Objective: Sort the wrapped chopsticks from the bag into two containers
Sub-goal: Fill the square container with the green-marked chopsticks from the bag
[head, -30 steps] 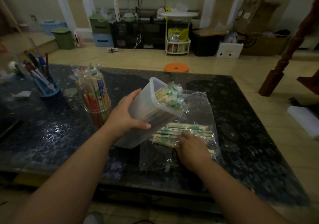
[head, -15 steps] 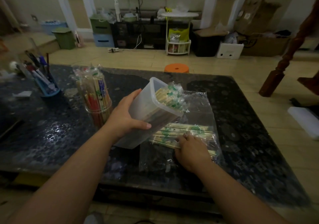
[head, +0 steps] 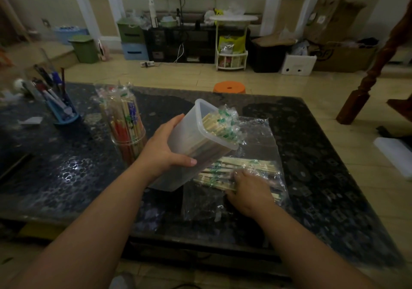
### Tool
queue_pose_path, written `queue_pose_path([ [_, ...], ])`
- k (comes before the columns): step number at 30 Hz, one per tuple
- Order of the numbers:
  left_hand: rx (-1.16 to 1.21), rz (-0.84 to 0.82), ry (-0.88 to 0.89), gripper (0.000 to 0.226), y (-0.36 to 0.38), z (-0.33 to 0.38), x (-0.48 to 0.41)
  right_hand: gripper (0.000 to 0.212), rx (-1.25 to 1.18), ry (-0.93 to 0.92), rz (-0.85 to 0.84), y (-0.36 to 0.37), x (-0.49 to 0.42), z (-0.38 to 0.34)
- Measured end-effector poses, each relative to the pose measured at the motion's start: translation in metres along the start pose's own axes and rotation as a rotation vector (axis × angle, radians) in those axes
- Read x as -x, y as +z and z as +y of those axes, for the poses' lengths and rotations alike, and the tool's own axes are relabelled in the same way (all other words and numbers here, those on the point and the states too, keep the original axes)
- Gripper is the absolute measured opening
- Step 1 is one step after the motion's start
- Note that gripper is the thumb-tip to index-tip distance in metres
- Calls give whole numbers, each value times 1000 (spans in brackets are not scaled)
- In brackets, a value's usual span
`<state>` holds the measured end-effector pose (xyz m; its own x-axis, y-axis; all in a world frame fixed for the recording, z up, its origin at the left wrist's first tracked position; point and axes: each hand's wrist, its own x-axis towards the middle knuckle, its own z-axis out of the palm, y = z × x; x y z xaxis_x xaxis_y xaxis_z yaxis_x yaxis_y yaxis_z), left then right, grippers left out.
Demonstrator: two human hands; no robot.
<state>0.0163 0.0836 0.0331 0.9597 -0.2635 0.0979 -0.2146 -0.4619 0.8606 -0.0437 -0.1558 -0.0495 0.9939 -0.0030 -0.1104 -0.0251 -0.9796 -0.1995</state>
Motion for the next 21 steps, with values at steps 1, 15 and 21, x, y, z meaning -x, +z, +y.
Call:
queue_pose_path([
  [1, 2, 0, -2, 122, 0, 0, 0, 50, -9, -11, 8, 0, 0, -1],
  [15, 20, -13, 6, 124, 0, 2, 2, 36, 136, -94, -185, -30, 14, -19],
  [21, 80, 1, -9, 124, -1, 3, 3, 32, 248, -279, -263, -74, 26, -39],
])
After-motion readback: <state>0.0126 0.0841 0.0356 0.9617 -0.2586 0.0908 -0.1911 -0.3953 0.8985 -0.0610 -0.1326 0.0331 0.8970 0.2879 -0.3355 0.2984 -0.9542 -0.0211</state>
